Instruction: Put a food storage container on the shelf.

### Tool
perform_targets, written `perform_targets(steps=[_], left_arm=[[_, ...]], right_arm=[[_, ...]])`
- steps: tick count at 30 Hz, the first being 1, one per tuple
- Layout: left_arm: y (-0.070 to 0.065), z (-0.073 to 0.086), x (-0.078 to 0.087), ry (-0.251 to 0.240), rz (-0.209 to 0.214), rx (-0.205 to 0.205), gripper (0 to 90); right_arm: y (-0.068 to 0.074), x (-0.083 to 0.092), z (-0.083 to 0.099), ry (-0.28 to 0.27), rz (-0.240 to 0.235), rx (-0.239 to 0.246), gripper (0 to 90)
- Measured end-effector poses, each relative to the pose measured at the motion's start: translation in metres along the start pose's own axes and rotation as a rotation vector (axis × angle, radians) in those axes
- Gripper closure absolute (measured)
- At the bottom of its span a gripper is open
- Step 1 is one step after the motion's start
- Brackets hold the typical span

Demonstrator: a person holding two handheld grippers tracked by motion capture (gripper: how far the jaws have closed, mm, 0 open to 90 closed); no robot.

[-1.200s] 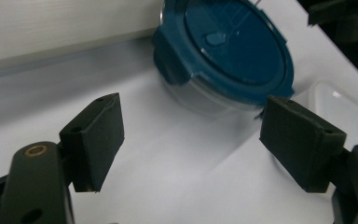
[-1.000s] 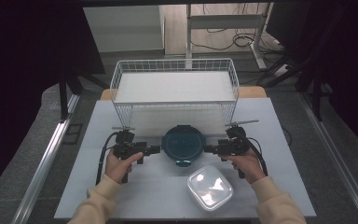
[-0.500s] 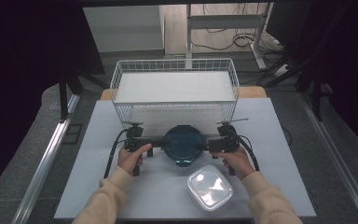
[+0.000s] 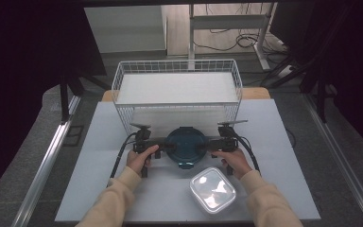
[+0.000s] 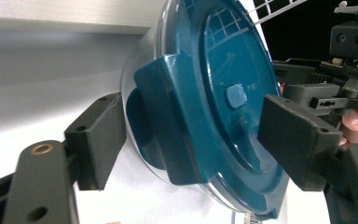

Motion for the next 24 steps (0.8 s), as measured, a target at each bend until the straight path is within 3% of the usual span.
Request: perform_targets(steps=[4, 9, 12, 14, 16, 24], left_arm=[[0.0, 0.0, -0.003, -0.002, 0.029, 0.03, 27.1], [0.001, 0.0, -0.002, 0.006, 0.035, 0.042, 29.7], [0.0, -0.001, 0.0, 0.001, 0.029, 0.059, 32.7], [0.0, -0.001, 0.0, -0.002, 0.028, 0.073, 34.1], [0.001, -0.001, 0.001, -0.009, 0.029, 0.085, 35.2], [-0.007, -0.002, 0.004, -0.039, 0.003, 0.086, 38.1]], right_arm=[[-0.004, -0.002, -0.002, 0.023, -0.038, -0.05, 21.8], [-0.004, -0.006, -0.002, 0.052, -0.091, -0.091, 25.4], [-0.005, -0.005, -0.003, 0.061, -0.095, -0.108, 29.6], [-0.007, -0.002, -0.004, 0.067, -0.102, -0.165, 33.4], [-0.007, -0.001, -0.004, 0.066, -0.097, -0.189, 34.0], [-0.002, 0.006, -0.002, 0.063, -0.071, -0.172, 36.9]])
Point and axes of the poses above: each handheld gripper's, and its own axes: x roughly backward along the jaws, z roughly out of its underside, y roughly to its left, the point moved 6 cm from there along -x, roughly forward along the jaws, and after that the axes turned 5 degrees about -x, right-handed, at the moved point
